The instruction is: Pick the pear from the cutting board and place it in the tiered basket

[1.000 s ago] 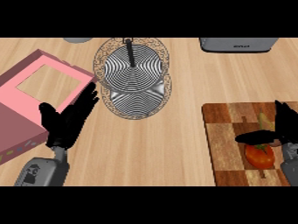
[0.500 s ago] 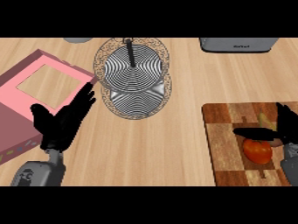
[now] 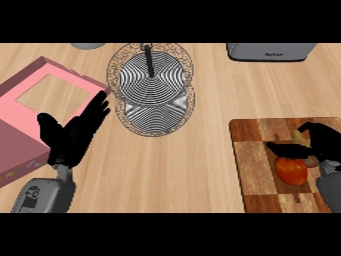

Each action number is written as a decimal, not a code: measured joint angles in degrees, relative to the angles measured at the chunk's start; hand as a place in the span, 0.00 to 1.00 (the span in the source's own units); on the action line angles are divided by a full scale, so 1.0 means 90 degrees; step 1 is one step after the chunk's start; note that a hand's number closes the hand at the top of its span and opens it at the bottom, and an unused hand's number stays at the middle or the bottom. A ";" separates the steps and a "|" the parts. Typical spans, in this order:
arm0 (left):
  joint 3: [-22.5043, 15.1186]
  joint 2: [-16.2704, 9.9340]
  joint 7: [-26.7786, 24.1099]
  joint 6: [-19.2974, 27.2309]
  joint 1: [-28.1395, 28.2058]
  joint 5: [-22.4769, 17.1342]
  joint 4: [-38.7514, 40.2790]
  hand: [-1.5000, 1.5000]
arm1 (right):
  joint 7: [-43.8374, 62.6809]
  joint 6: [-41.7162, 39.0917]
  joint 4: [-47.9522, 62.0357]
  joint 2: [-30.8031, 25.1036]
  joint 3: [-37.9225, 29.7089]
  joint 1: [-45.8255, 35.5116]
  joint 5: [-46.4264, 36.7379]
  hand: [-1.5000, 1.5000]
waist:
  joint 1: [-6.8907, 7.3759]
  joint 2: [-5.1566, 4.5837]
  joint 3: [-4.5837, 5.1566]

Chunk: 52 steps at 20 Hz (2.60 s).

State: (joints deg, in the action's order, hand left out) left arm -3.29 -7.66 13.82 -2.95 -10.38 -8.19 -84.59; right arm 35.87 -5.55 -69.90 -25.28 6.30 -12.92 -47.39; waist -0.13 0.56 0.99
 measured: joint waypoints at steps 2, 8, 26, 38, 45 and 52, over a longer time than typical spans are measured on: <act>0.0003 0.0006 -0.0015 -0.0023 0.0013 0.0023 0.0005 0.50 | -0.0250 0.0157 0.0068 -0.0009 -0.0017 0.0048 -0.0076 1.00 | 0.0009 0.0010 0.0005; -0.0093 0.0164 -0.0009 0.0108 -0.0005 0.0174 0.0015 0.50 | -0.0707 0.0156 -0.0347 0.0213 0.0407 0.0083 -0.0255 1.00 | 0.0006 0.0022 0.0007; 0.0118 0.0065 -0.0116 -0.0025 0.0161 0.0114 0.0030 0.50 | -0.0234 -0.0862 -0.5373 0.1052 0.1005 0.1053 0.0772 1.00 | -0.0101 -0.0019 -0.0098; 0.0031 0.0171 0.0204 0.0022 -0.0003 0.0172 -0.0140 0.50 | 0.1717 -0.2144 -0.6983 0.1152 0.0024 -0.1448 0.1616 1.00 | 0.0016 -0.0037 -0.0100; 0.0077 0.0179 0.0024 -0.0087 0.0041 0.0177 -0.0034 0.50 | 0.2169 -0.2329 -0.5994 0.1321 -0.0017 -0.3567 0.1945 1.00 | 0.0054 -0.0042 -0.0097; 0.0067 0.0229 0.0059 -0.0075 -0.0036 0.0206 -0.0034 0.50 | 0.2251 -0.2144 -0.3932 0.1742 -0.0124 -0.5244 0.1661 1.00 | 0.0120 -0.0064 -0.0095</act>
State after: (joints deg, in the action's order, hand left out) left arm -2.68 -5.59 14.35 -3.62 -10.70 -6.34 -84.89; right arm 56.13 -24.85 -105.29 -9.60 5.19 -60.11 -32.45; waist 0.96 -0.01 0.13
